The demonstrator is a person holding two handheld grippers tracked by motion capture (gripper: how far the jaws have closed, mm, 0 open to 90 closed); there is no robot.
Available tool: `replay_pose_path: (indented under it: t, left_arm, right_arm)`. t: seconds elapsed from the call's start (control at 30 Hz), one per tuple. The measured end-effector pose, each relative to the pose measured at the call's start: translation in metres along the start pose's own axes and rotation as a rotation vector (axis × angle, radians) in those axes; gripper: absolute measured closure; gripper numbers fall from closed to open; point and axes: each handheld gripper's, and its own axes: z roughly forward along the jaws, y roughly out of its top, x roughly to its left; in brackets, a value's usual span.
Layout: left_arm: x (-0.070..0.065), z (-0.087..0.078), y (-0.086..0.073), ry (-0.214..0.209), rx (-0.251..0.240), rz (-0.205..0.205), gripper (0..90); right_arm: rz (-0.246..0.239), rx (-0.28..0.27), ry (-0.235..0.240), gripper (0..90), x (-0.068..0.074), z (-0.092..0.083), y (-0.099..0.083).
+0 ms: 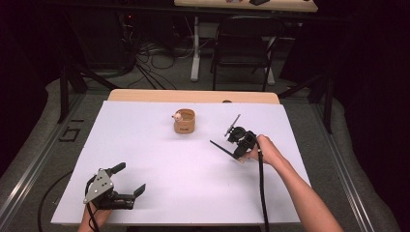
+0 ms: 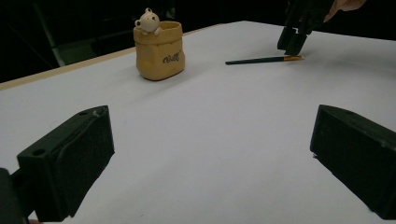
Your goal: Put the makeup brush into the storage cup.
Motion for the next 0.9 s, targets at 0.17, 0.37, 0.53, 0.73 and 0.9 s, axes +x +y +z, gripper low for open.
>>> replay_pose_path:
  t: [0.17,0.37,0.53,0.73,0.9]
  left_arm:
    - [0.0000,-0.0001,0.0000,0.001,0.001,0.000,0.0]
    - [0.0002,0.0000,-0.0002,0.000,0.000,-0.002,0.0]
    - [0.0002,0.0000,-0.0002,0.000,0.001,-0.002,0.0]
    - [0.0003,-0.0001,-0.0003,0.001,0.002,-0.001,0.0]
    - [0.0002,0.0001,-0.0003,0.000,0.004,-0.001,0.0]
  right_arm:
    - [0.010,0.014,0.016,69.0,0.0009,0.0057,0.0024]
    - [-0.008,0.059,0.013,71.9,0.0004,0.0082,0.0051]
    - [0.003,0.053,0.017,74.1,0.0020,0.0115,0.0056]
    - [0.001,0.072,0.018,77.4,0.0019,0.0121,0.0064]
    - [0.008,0.076,0.031,82.0,0.0023,0.0123,0.0067]
